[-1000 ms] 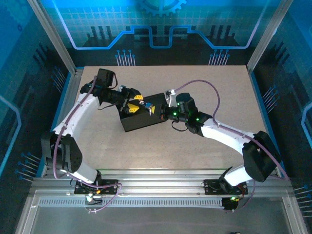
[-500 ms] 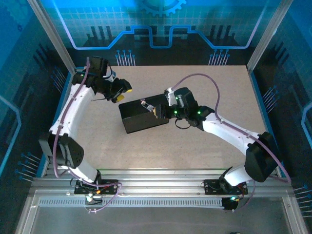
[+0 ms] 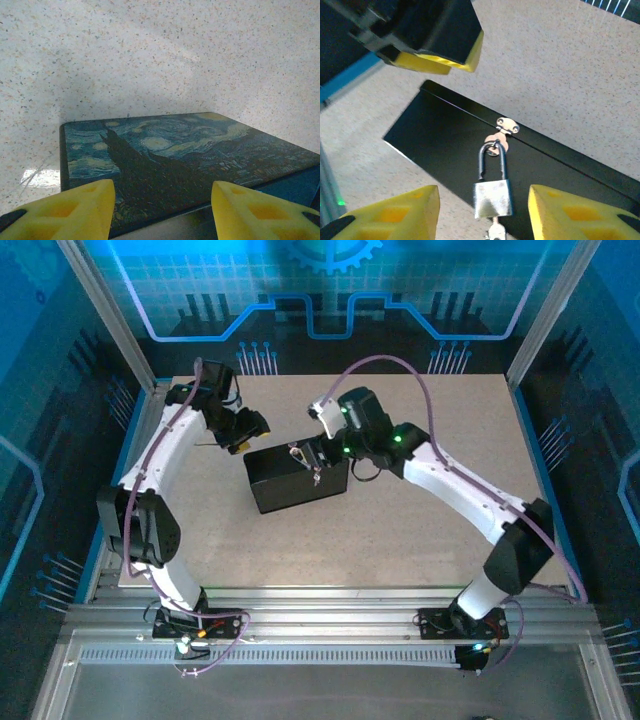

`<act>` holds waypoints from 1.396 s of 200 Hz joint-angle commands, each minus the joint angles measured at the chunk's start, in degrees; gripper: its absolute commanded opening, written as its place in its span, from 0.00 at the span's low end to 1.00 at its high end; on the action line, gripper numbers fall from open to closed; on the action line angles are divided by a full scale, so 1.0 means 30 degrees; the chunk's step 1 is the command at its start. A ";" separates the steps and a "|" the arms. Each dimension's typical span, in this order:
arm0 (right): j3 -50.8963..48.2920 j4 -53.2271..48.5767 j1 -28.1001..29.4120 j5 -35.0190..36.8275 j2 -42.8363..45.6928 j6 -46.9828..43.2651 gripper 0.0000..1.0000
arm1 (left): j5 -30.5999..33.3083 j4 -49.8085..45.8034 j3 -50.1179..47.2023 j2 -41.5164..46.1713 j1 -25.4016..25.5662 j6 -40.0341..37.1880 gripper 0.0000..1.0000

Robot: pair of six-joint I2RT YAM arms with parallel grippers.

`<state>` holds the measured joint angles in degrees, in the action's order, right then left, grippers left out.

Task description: Unlock the padlock with the key

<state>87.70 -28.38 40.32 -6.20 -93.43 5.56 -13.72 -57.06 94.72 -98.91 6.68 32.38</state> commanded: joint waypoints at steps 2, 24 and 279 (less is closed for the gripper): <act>0.1075 -0.3275 0.0446 0.1110 -0.1259 -0.2799 0.54 | -0.0056 0.0152 -0.0330 -0.0090 -0.0245 -0.0741 0.54; 0.1363 -0.3660 0.0697 0.1383 -0.1773 -0.3403 0.55 | -0.0116 0.0181 -0.0474 -0.0054 -0.0236 -0.0855 0.54; -0.2939 0.4654 -0.3958 -0.9601 -0.0045 0.7154 0.08 | -0.2182 -0.0358 -0.2773 0.0800 0.1534 -0.2674 0.49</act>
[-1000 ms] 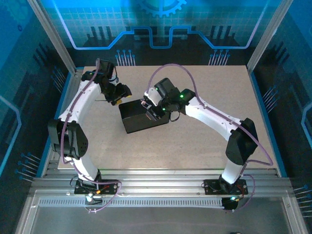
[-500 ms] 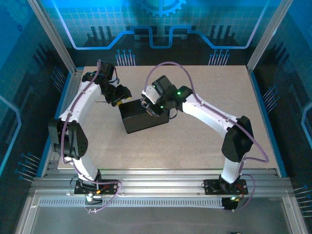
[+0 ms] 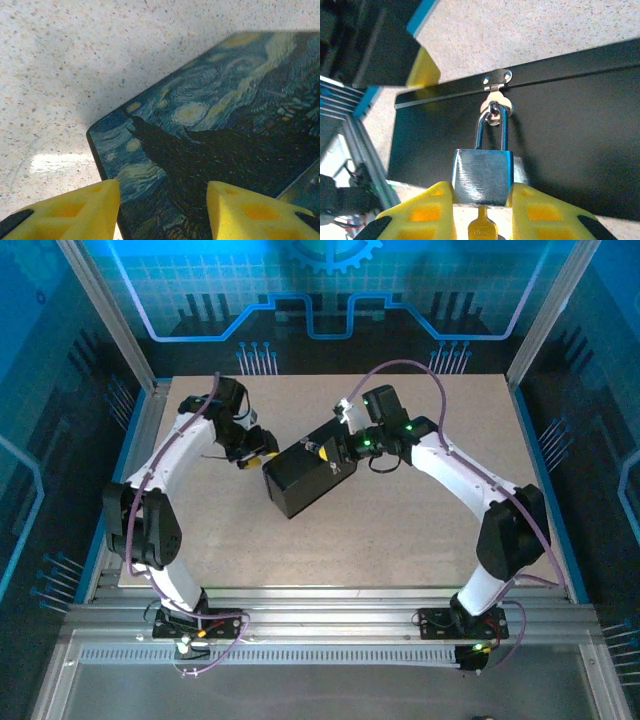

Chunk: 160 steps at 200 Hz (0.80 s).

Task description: Unlock the padlock with the key

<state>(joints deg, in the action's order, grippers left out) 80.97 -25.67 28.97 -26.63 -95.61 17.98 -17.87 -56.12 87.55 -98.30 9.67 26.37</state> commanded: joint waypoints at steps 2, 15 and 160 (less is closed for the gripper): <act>-0.0758 0.3913 -0.0204 -0.2835 0.0695 0.3159 0.08 | -0.0786 -0.0684 -0.0376 0.0598 0.0572 -0.0659 0.49; -0.1146 0.4598 -0.0322 -0.2835 0.0837 0.3820 0.08 | -0.0851 -0.0678 -0.0467 0.0658 0.0727 -0.0610 0.49; -0.2595 0.6274 0.1126 0.1335 0.1695 0.6521 0.08 | -0.2112 -0.0074 -0.0805 0.1179 0.3341 0.0430 0.47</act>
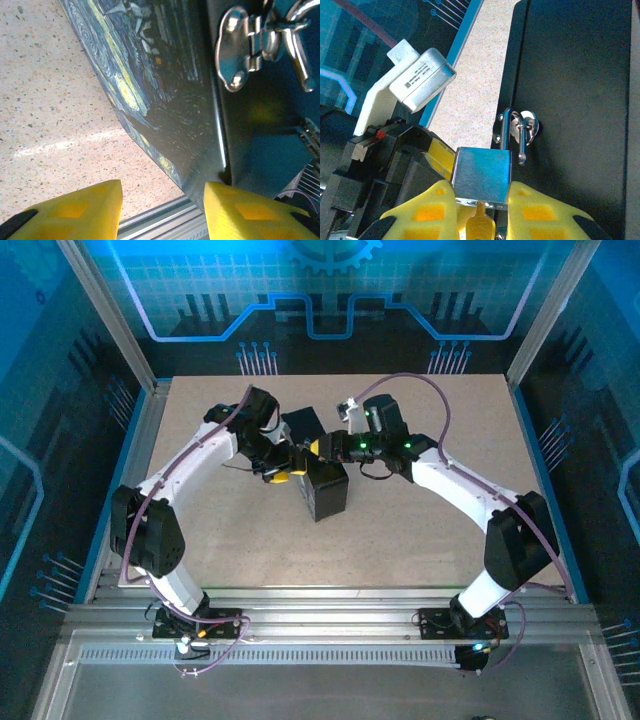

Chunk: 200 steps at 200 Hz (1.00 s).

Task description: Unlock the padlock with the key

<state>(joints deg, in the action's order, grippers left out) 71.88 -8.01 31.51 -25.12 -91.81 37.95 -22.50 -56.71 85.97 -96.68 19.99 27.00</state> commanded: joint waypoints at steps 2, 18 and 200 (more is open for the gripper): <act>0.0421 0.0364 0.0257 0.0901 0.0449 -0.0141 0.08 | -0.0566 0.0152 -0.0272 0.0644 -0.0129 0.0240 0.47; 0.0248 0.0177 0.0195 0.1456 0.0567 -0.0259 0.09 | -0.0795 0.0255 -0.0185 0.0791 -0.0542 0.0525 0.47; 0.6504 -0.9320 0.2605 0.7201 -0.1667 -0.7688 0.46 | 0.1298 0.5088 0.1537 -0.0329 -0.3186 0.2935 0.52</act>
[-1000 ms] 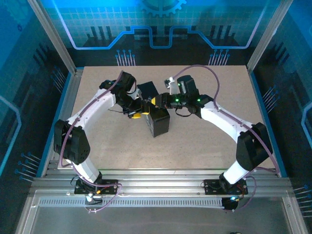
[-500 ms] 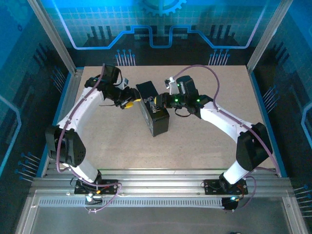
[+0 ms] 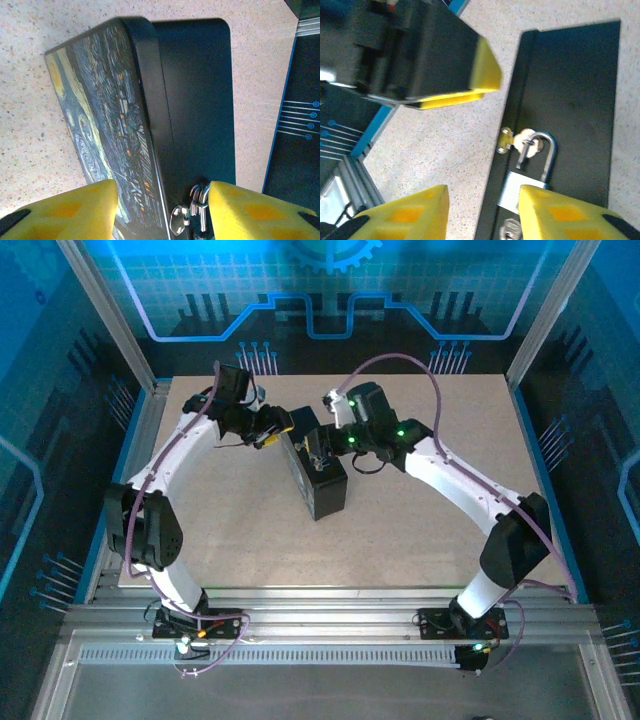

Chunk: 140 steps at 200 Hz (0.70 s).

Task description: Unlock the padlock with the key

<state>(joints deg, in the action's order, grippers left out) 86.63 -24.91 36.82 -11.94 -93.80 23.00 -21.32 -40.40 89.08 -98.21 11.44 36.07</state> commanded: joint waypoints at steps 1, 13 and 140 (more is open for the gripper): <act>0.1663 -0.3787 0.0873 0.2882 -0.1070 -0.2755 0.46 | 0.0915 -0.0339 0.0493 0.0185 -0.0362 -0.0080 0.52; 0.2483 -0.4838 0.1363 0.4062 -0.1743 -0.3435 0.48 | 0.1048 -0.0418 0.0367 0.0276 -0.0527 -0.0035 0.52; 0.4265 -0.6640 0.2344 0.7615 -0.3978 -0.4910 0.50 | 0.1482 -0.0667 0.0190 0.0581 -0.0778 -0.0477 0.51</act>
<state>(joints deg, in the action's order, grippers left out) 97.95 -42.02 43.44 9.08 -104.81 9.15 -17.56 -41.30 89.12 -98.19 9.47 35.90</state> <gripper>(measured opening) 0.494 0.513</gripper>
